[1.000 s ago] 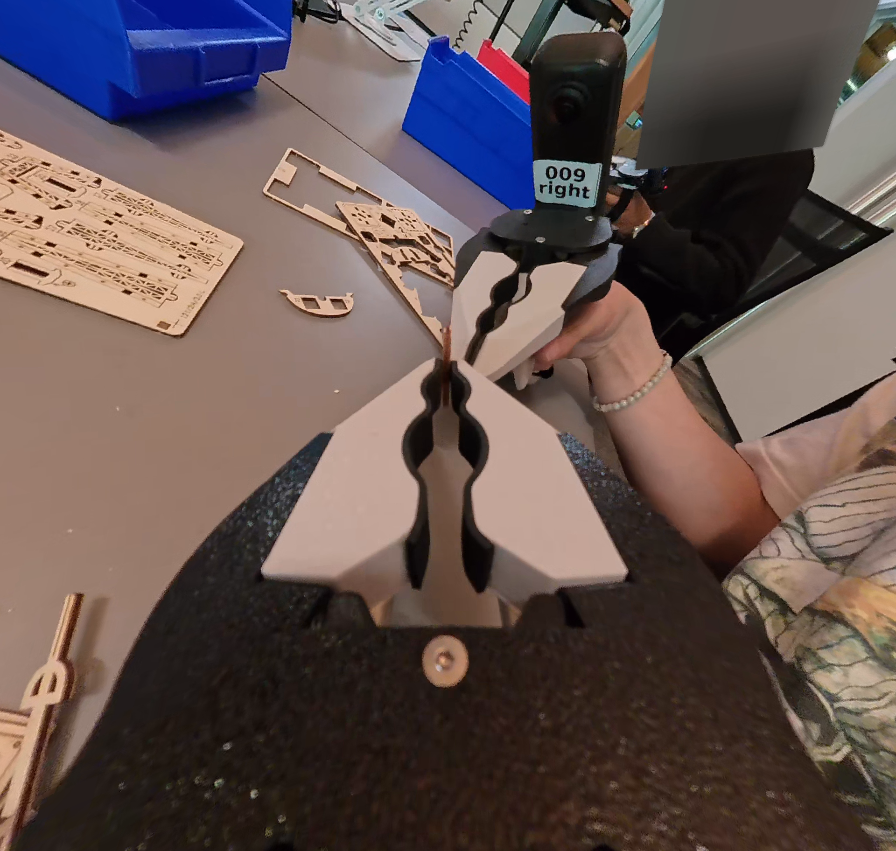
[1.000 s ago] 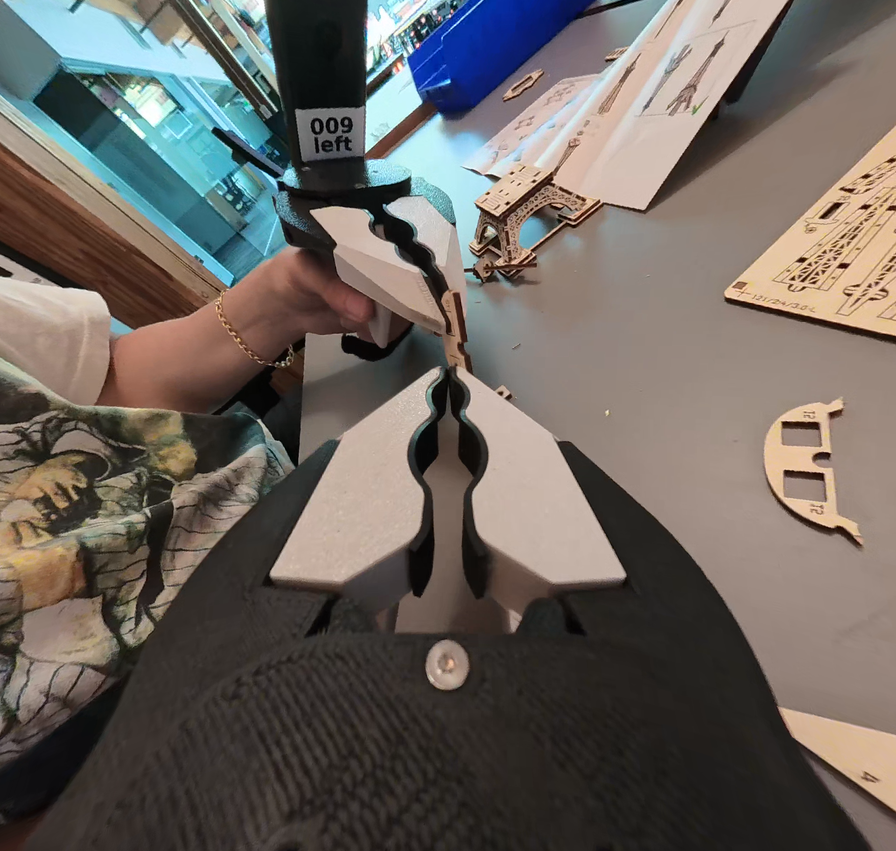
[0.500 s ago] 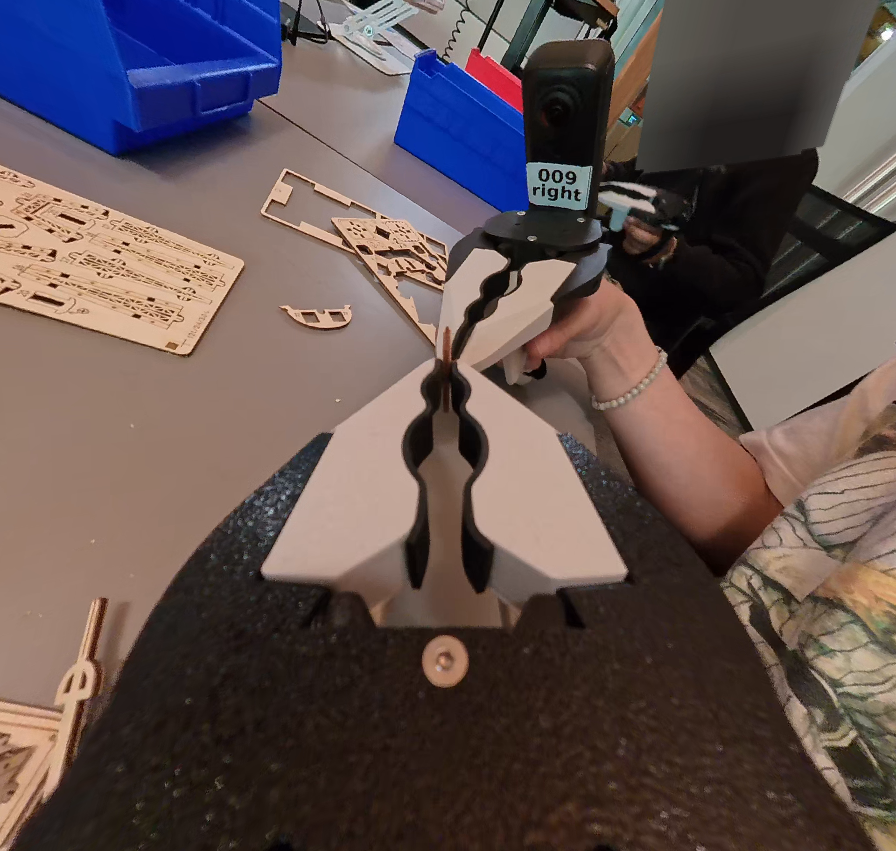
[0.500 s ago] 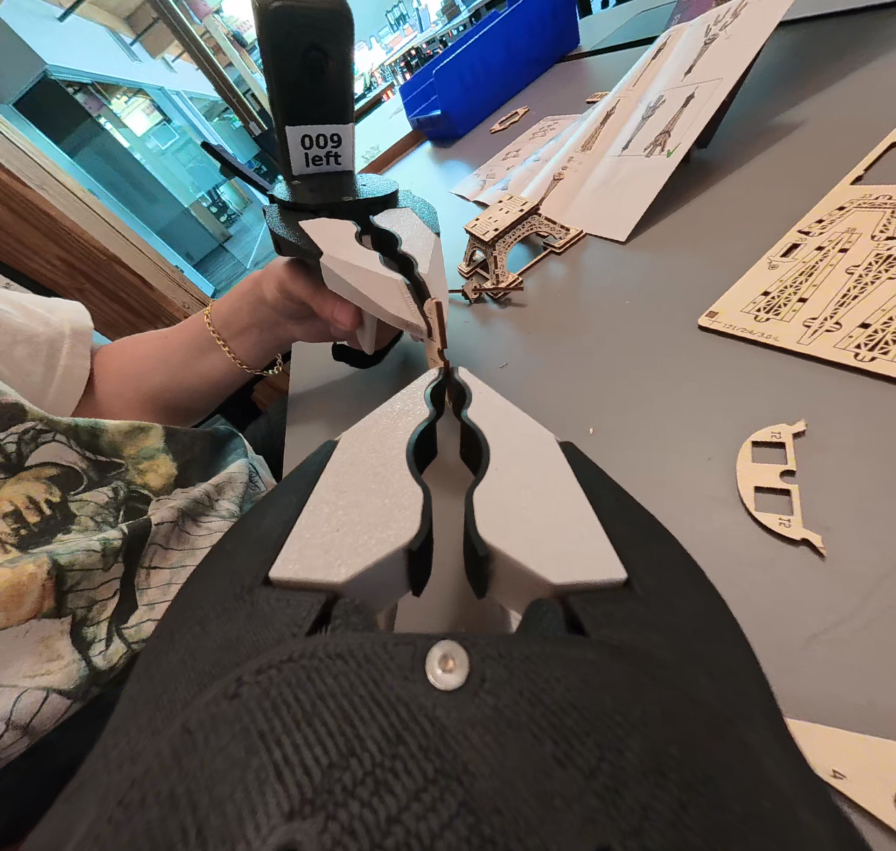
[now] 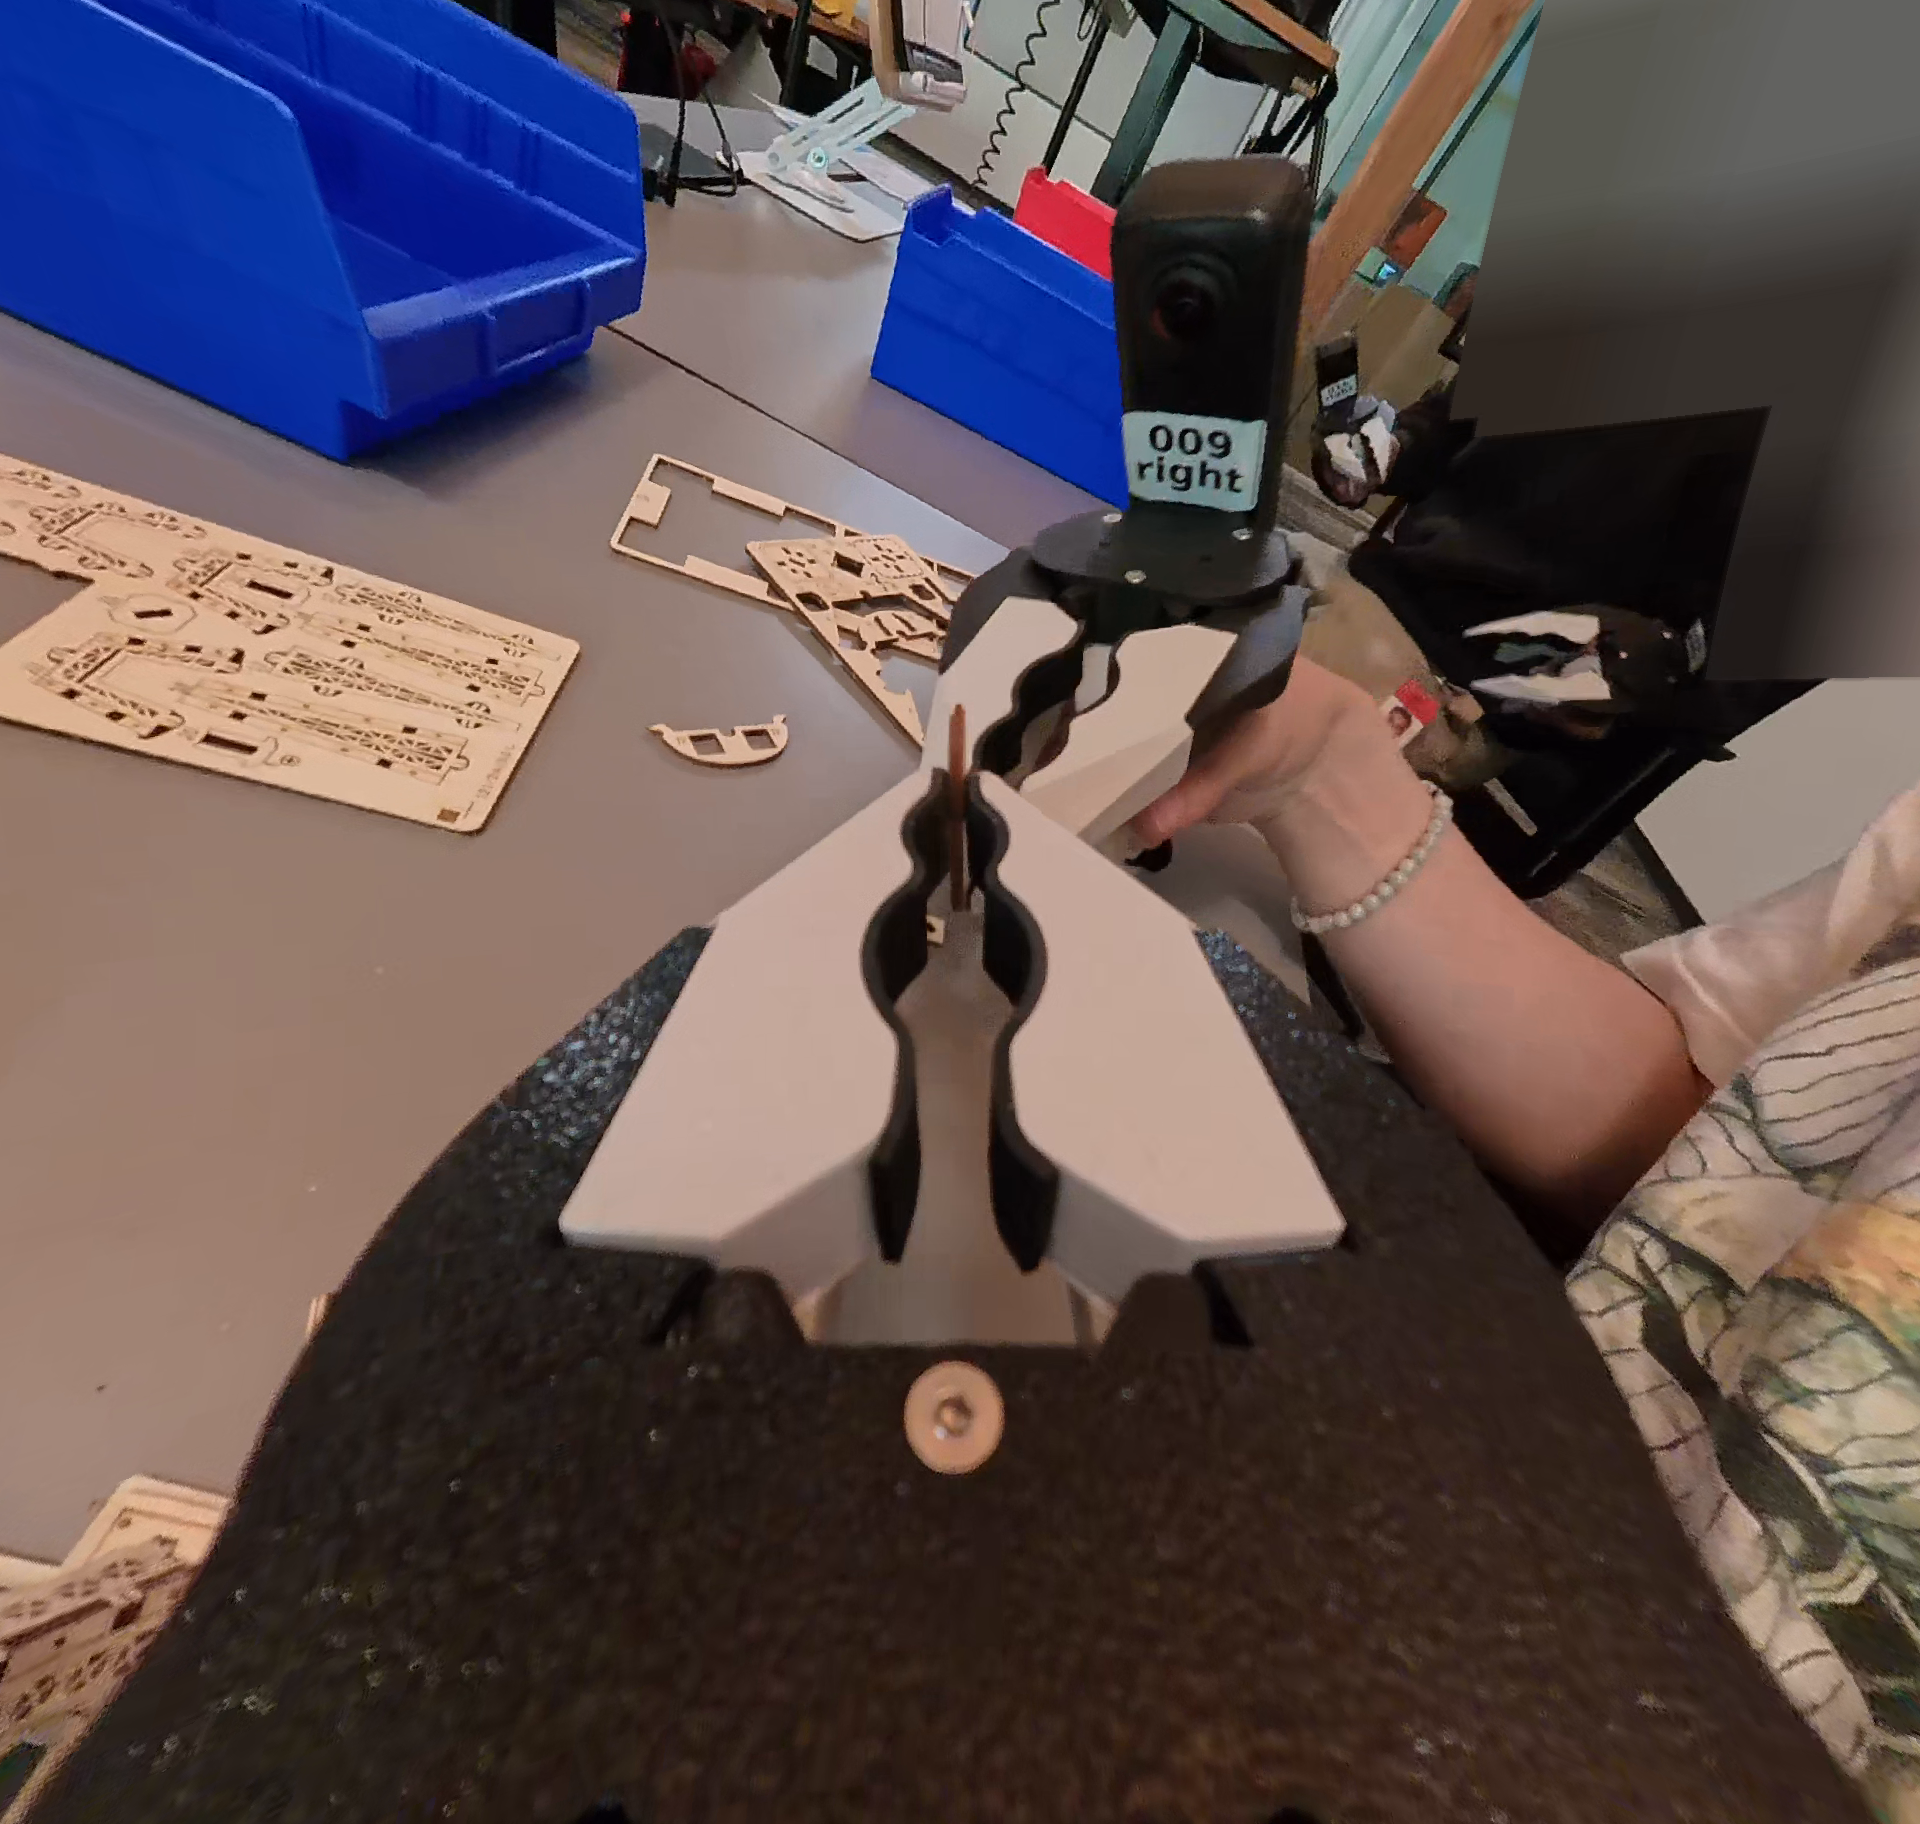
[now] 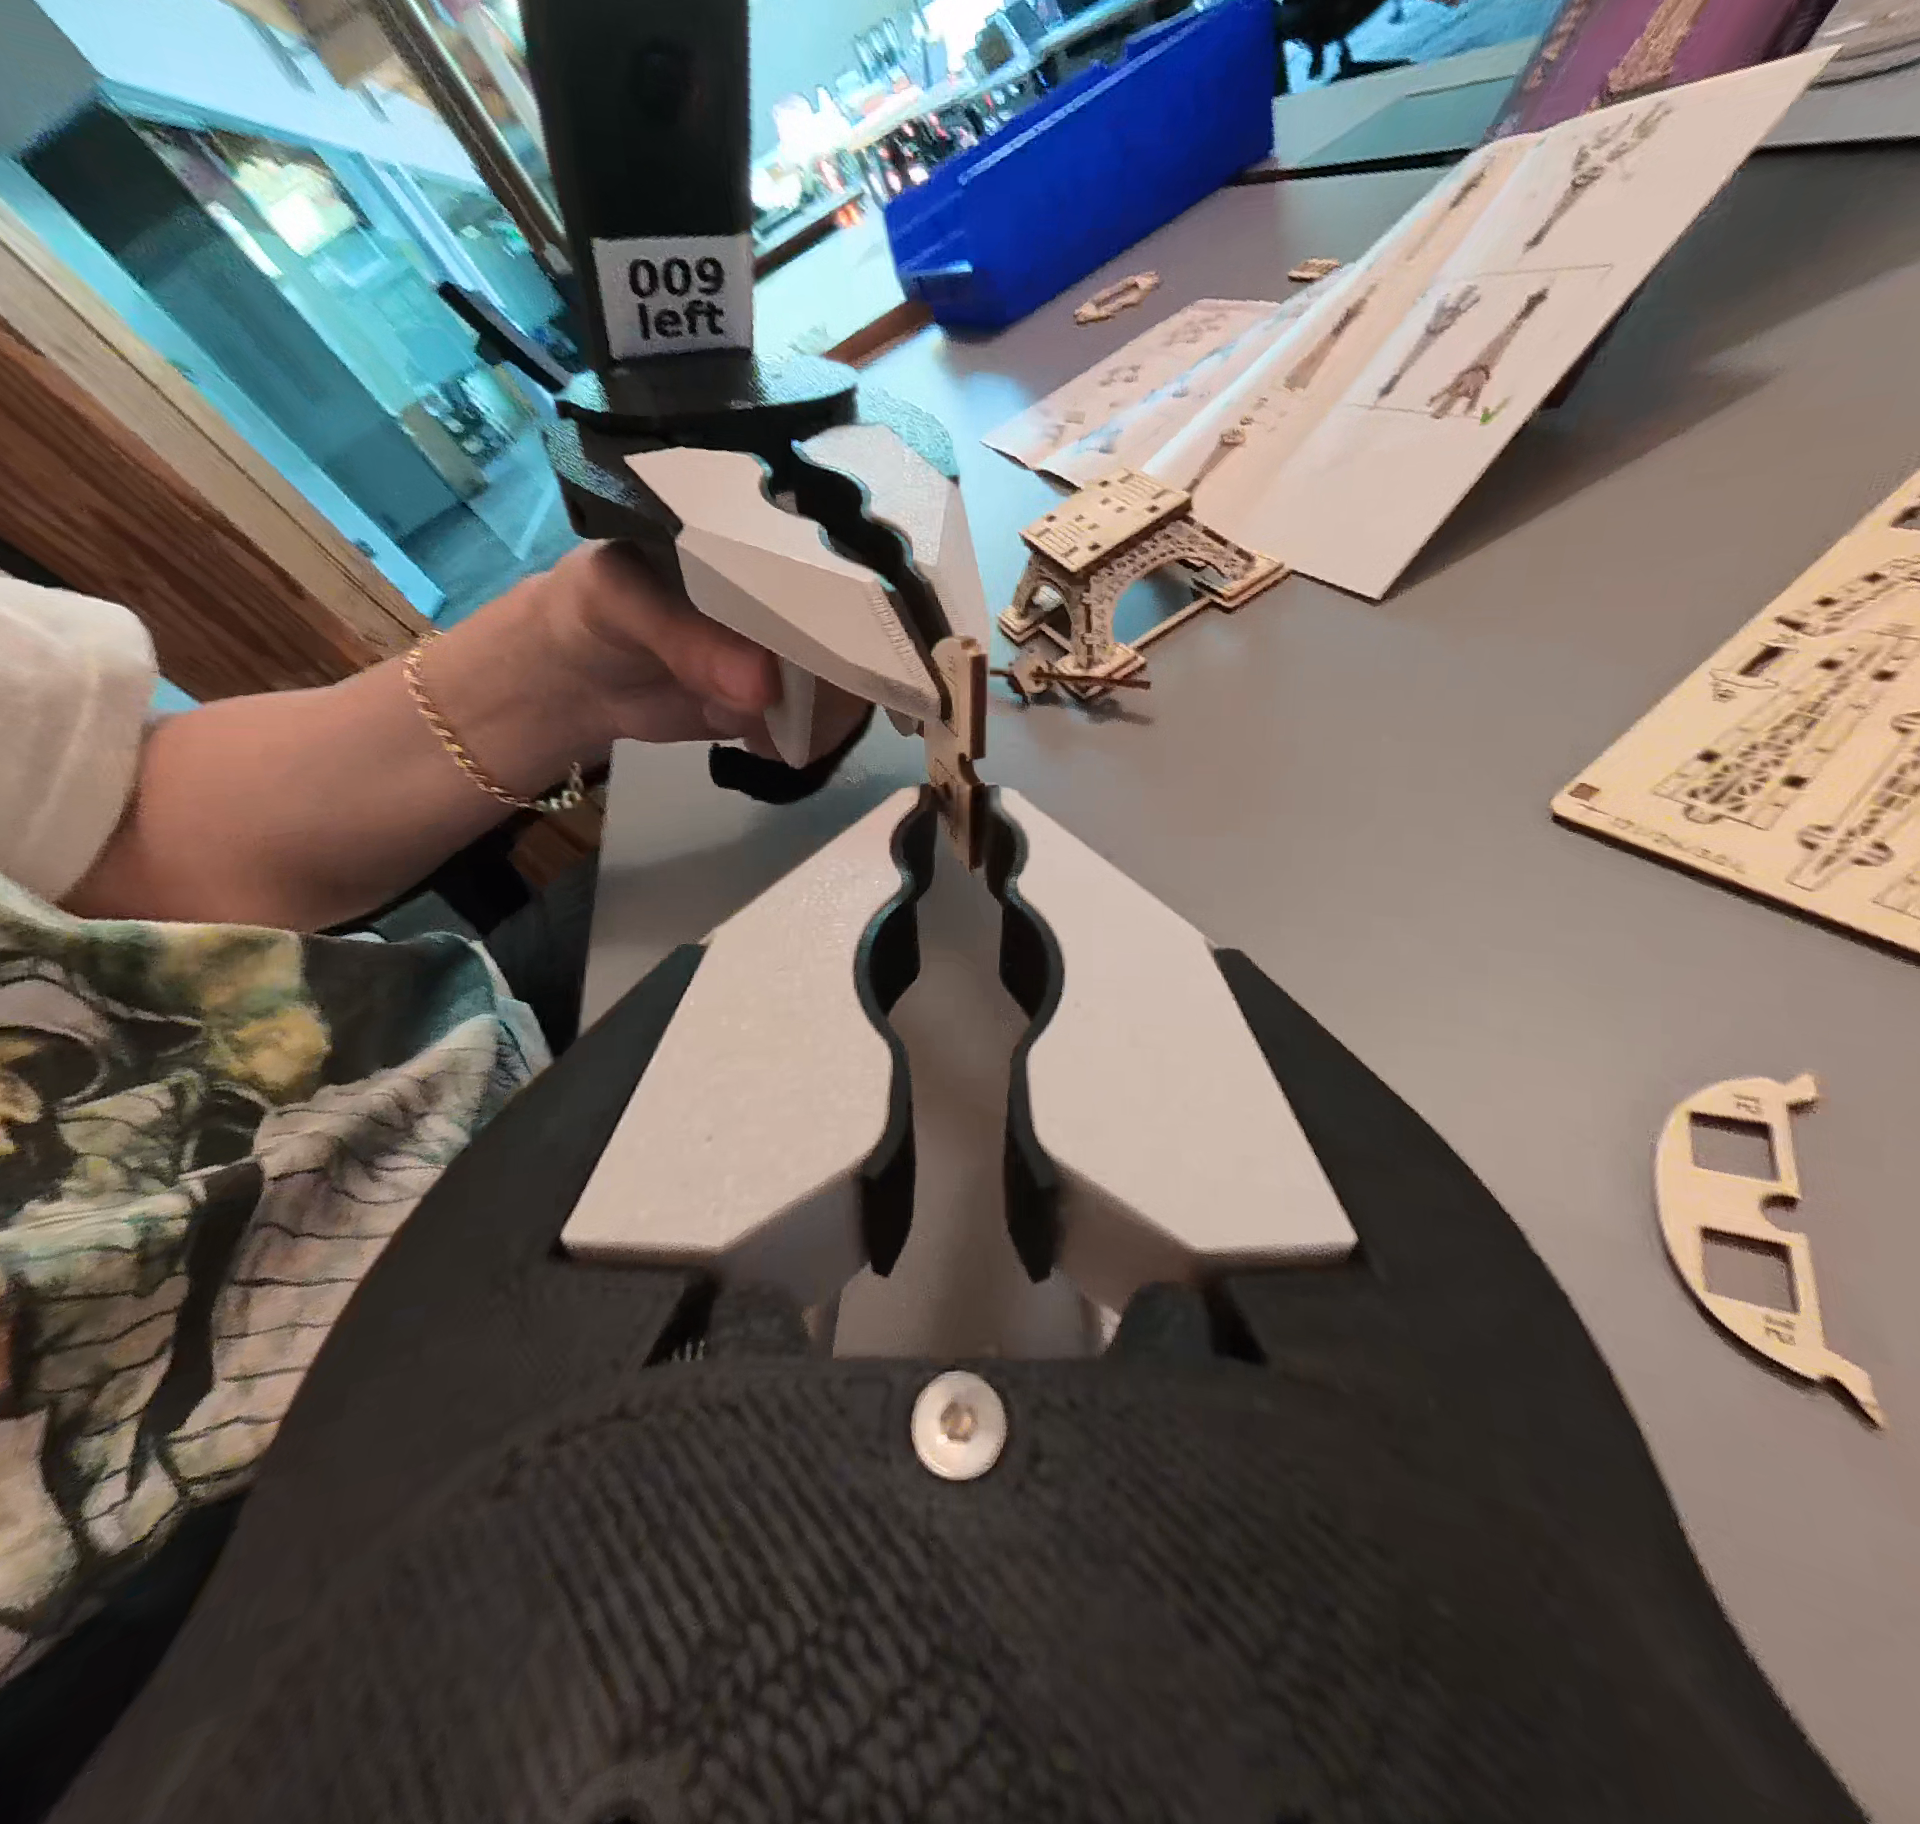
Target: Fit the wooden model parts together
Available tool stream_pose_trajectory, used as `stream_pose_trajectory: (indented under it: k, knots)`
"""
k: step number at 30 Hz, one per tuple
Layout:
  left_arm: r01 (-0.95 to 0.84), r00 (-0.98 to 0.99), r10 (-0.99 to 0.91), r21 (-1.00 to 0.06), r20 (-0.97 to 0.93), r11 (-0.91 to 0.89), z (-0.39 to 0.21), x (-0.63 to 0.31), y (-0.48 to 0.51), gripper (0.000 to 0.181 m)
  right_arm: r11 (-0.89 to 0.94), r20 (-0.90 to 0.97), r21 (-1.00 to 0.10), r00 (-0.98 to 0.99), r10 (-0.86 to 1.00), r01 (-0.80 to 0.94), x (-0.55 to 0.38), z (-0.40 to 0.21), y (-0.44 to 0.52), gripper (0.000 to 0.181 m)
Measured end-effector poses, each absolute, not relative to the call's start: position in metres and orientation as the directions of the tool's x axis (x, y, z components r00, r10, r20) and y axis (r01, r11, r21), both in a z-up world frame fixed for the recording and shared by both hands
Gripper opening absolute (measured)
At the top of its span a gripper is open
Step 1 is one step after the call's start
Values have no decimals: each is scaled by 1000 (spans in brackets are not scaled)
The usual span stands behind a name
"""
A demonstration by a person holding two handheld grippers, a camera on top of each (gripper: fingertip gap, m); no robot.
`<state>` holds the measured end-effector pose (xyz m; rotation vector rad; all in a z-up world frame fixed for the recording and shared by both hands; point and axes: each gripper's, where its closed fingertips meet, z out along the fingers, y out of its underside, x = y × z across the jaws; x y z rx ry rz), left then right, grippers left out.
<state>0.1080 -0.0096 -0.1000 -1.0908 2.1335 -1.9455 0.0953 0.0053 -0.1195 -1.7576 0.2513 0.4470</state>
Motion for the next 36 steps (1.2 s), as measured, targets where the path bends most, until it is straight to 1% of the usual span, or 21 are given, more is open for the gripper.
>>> stream_pose_trajectory:
  k: [1, 3, 4, 5, 8, 14, 17, 21, 24, 27, 34, 36]
  knots:
    - [-453, -749, -520, -890, 410, -49, -98, 108, -10, 0, -219, -437, -885, 896, 84, -411, 95, -117, 5, 5]
    - [-442, -754, -521, -896, 400, -49, -95, 109, -13, 0, -195, -447, -885, 888, 110, -422, 95, -113, 2, 6]
    - [-432, -758, -524, -901, 389, -44, -94, 109, -14, 0, -185, -449, -887, 885, 125, -424, 94, -110, 1, 11]
    - [-424, -765, -519, -905, 382, -40, -93, 109, -15, 0, -184, -449, -886, 886, 118, -425, 95, -111, -1, 4]
    - [-430, -754, -541, -903, 372, -22, -99, 112, -16, 4, -220, -448, -881, 888, 103, -419, 96, -116, -4, 0]
    - [-418, -756, -559, -908, 341, 11, -107, 109, -14, 5, -276, -454, -866, 886, 90, -416, 93, -125, -3, 0]
    - [-433, -764, -551, -900, 337, 50, -113, 106, -14, 11, -310, -441, -865, 893, 90, -396, 90, -129, 0, 0]
    - [-396, -783, -541, -917, 306, 55, -110, 102, -14, 6, -319, -419, -873, 902, 101, -370, 87, -130, 2, 0]
    - [-406, -784, -524, -913, 333, 27, -106, 100, -13, 5, -301, -427, -876, 896, 122, -376, 86, -126, 1, 0]
    - [-384, -798, -527, -921, 294, 68, -111, 97, -10, 5, -328, -425, -869, 899, 108, -372, 83, -131, 4, 0]
    - [-394, -825, -494, -907, 275, 153, -129, 92, 0, 4, -418, -436, -827, 899, 52, -376, 82, -148, 13, 1]
    - [-430, -829, -451, -892, 331, 137, -125, 92, 4, 5, -402, -444, -830, 894, 58, -386, 83, -145, 16, 1]
